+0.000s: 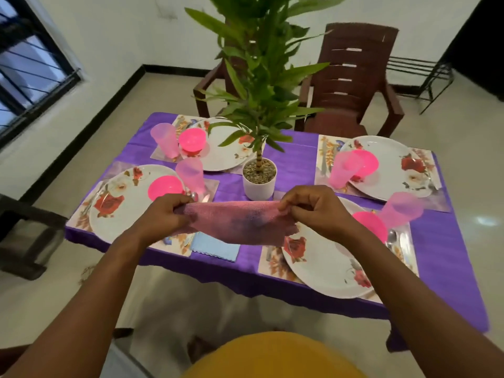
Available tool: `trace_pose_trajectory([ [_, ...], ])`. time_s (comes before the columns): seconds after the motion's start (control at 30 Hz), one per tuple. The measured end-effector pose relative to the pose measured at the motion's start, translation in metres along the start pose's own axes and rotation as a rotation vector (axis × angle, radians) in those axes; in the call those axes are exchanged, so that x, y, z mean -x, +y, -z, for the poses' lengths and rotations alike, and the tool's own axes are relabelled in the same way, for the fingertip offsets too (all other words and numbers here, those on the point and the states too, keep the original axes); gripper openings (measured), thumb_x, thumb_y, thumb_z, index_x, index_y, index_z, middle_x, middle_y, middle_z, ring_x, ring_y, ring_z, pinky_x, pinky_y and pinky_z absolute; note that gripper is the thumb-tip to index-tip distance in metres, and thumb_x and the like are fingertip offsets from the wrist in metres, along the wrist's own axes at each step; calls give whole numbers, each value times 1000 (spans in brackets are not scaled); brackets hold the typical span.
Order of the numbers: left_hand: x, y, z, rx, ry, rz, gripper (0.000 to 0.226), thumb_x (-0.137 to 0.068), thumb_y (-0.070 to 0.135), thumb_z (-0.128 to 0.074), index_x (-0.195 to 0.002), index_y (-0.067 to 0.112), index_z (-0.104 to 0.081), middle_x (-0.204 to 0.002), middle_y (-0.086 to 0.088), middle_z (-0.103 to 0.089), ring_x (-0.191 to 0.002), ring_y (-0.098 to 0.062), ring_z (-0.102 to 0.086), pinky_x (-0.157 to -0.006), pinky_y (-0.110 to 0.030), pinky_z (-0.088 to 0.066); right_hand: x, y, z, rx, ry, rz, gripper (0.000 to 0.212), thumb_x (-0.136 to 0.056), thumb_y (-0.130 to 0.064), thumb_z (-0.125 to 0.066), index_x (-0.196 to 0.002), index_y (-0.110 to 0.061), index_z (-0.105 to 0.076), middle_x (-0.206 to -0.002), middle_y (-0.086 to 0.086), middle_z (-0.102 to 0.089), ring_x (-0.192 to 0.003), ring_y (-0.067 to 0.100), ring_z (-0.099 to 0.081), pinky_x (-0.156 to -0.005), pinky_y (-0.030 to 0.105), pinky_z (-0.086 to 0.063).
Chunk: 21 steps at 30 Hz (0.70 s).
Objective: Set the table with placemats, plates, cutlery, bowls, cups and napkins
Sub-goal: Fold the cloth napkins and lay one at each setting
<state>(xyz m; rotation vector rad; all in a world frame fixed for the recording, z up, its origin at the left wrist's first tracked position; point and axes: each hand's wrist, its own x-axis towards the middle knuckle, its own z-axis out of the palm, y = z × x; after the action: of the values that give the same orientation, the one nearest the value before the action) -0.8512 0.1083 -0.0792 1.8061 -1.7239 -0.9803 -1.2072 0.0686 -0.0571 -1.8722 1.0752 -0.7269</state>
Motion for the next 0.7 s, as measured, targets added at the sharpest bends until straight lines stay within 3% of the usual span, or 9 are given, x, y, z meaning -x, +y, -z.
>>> trace_pose_trajectory([
  [0.07,-2,10,-12,-29,-4,-1,17,-76,33,-67,-86,21,-75,-78,2,-72,-81,-23,-68,-75,-43,-57,9,5,14,19,31,6,39,-87,7,-65,-89,-30,-78,-87,-14,-75,-85,11,-73,-76,26,-59],
  [0.17,-9,22,-28,-76,-11,-11,12,-83,30,-67,-84,21,-74,-77,4,-70,-81,-23,-66,-73,-45,-56,22,8,36,82,16,41,22,-88,0,-73,-94,-20,-80,-89,-17,-74,-87,7,-72,-74,18,-56],
  [0.27,-16,34,-42,-100,-10,-29,16,-94,14,-70,-81,24,-73,-76,8,-69,-80,-18,-64,-68,-35,-50,33,10,52,98,4,41,12,-87,-9,-79,-93,-19,-80,-92,-13,-75,-91,10,-72,-76,23,-60],
  [0.4,-26,48,-53,-139,-29,-28,14,-95,8,-67,-98,19,-74,-96,2,-71,-93,-18,-63,-82,-40,-52,44,12,68,49,95,-25,9,-89,-10,-77,-90,-19,-76,-84,-12,-73,-84,13,-72,-76,34,-64],
  [0.53,-37,58,-57,-174,-56,-89,16,-94,7,-67,-94,22,-74,-94,1,-70,-92,-19,-63,-81,-42,-51,52,14,75,43,174,-64,20,-91,-5,-70,-94,-25,-71,-81,-8,-73,-78,17,-74,-73,35,-65],
  [0.7,-49,65,-58,-203,-121,-141,12,-88,12,-67,-87,23,-72,-87,0,-70,-84,-21,-64,-73,-39,-50,60,17,84,71,156,5,42,-94,11,-55,-102,-20,-82,-92,-12,-78,-88,15,-75,-75,29,-64],
])
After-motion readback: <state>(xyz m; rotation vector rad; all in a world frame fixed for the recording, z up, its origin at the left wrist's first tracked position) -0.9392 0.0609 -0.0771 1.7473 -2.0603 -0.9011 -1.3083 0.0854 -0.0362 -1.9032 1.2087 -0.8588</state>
